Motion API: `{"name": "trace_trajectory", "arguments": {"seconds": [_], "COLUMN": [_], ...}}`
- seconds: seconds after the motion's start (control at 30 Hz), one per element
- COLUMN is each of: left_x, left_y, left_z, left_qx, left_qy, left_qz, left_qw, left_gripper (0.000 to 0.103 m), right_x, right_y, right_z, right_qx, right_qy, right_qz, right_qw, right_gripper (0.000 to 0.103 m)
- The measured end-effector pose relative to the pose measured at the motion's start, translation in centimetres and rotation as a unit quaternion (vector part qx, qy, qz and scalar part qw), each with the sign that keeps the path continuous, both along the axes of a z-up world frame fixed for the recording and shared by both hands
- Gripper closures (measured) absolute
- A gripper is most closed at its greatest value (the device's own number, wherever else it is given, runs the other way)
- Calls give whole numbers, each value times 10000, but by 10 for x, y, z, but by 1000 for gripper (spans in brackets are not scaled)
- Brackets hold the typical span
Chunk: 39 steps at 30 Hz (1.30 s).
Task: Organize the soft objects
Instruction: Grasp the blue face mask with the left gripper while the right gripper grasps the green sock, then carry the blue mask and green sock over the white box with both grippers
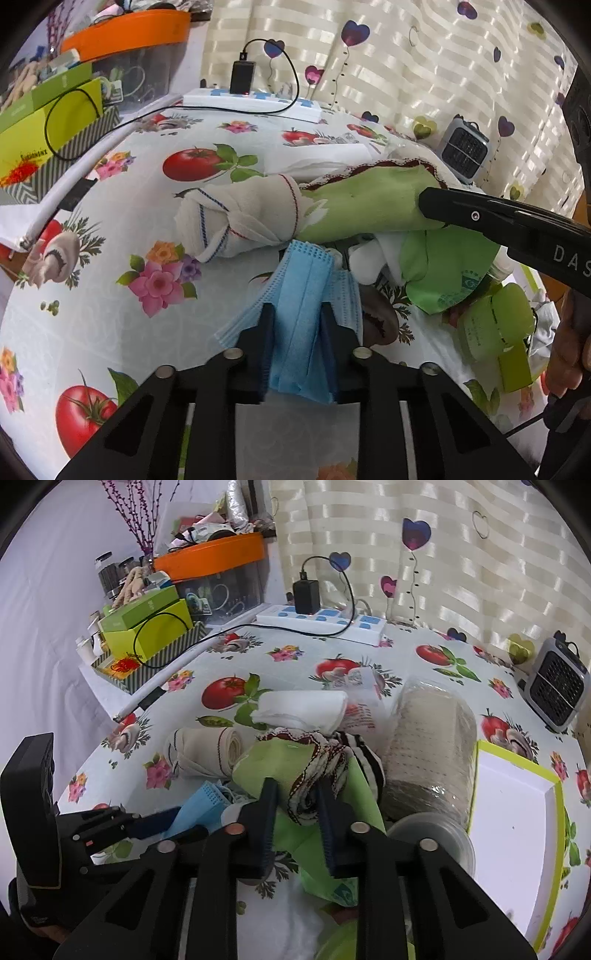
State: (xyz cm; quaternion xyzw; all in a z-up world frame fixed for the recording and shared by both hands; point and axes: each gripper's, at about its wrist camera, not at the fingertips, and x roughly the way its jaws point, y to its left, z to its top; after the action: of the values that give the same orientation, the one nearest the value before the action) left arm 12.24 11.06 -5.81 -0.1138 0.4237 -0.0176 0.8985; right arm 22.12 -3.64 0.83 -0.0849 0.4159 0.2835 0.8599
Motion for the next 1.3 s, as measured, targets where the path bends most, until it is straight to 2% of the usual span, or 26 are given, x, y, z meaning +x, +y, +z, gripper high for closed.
{"name": "trace_trajectory", "arguments": {"seconds": [0.27, 0.57, 0.8, 1.3], "left_x": [-13, -40, -58, -85], "left_y": [4, -1, -12, -44], "left_z": [8, 32, 49, 81], "left_qx": [-112, -72, -34, 118], "left_qy": [-93, -277, -365, -669], "left_qz": [179, 315, 283, 95], "left_qw": [9997, 9991, 9989, 9976], "left_gripper": [90, 90, 90, 90], "right_x": [-11, -45, -71, -111], "right_y": [0, -26, -50, -79], "right_z": [5, 30, 47, 70], "right_qx": [208, 866, 1180, 1421], "right_qy": [-104, -304, -451, -741], "right_qz": [172, 267, 263, 332], "right_qw": [9996, 9954, 9916, 9865], "right_gripper": [91, 92, 92, 92]}}
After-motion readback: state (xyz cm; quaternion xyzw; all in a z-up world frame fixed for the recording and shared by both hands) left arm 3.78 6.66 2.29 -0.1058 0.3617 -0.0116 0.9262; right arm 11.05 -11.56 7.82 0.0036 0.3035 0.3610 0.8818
